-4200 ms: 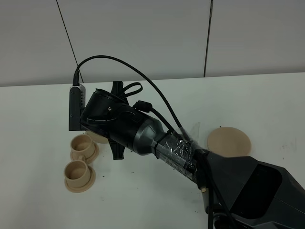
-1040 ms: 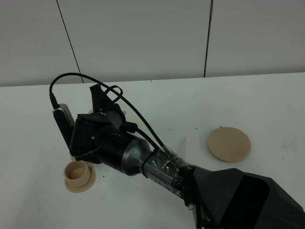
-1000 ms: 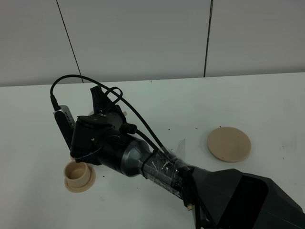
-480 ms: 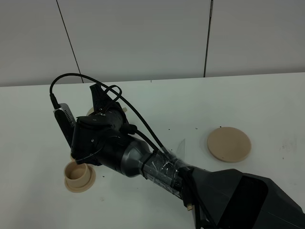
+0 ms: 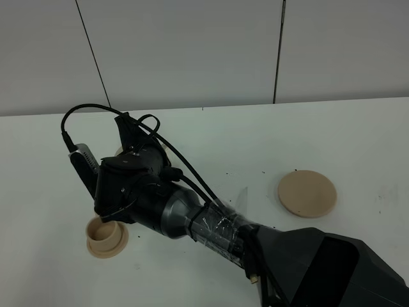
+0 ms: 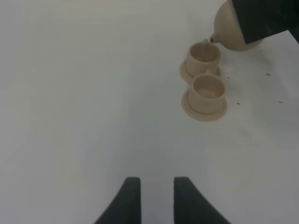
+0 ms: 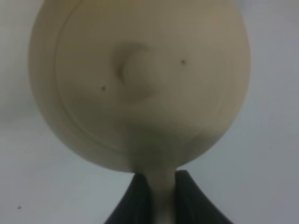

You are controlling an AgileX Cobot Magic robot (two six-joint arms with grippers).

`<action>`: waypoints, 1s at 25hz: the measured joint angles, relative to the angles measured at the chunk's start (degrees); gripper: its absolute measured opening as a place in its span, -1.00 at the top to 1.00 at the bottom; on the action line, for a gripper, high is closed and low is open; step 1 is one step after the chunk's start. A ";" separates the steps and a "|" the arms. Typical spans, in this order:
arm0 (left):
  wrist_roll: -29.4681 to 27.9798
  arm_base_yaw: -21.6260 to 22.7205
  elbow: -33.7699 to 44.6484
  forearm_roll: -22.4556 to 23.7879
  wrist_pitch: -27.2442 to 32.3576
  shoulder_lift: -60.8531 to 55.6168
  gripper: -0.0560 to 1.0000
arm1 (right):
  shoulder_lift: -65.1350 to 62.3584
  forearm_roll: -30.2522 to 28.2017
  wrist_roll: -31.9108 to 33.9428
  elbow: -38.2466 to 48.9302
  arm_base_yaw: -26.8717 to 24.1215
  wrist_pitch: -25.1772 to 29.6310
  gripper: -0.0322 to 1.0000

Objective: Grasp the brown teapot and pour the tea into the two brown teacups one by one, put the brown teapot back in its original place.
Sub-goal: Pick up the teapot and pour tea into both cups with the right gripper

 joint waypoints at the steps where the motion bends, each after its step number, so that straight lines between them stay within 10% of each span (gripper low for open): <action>1: 0.00 0.00 0.00 0.00 0.00 0.00 0.43 | 0.00 -0.58 -0.07 0.00 0.05 -0.28 0.76; 25: 0.00 0.00 0.00 0.00 0.00 0.00 0.43 | 0.00 -2.07 -5.36 0.00 0.86 -1.31 0.76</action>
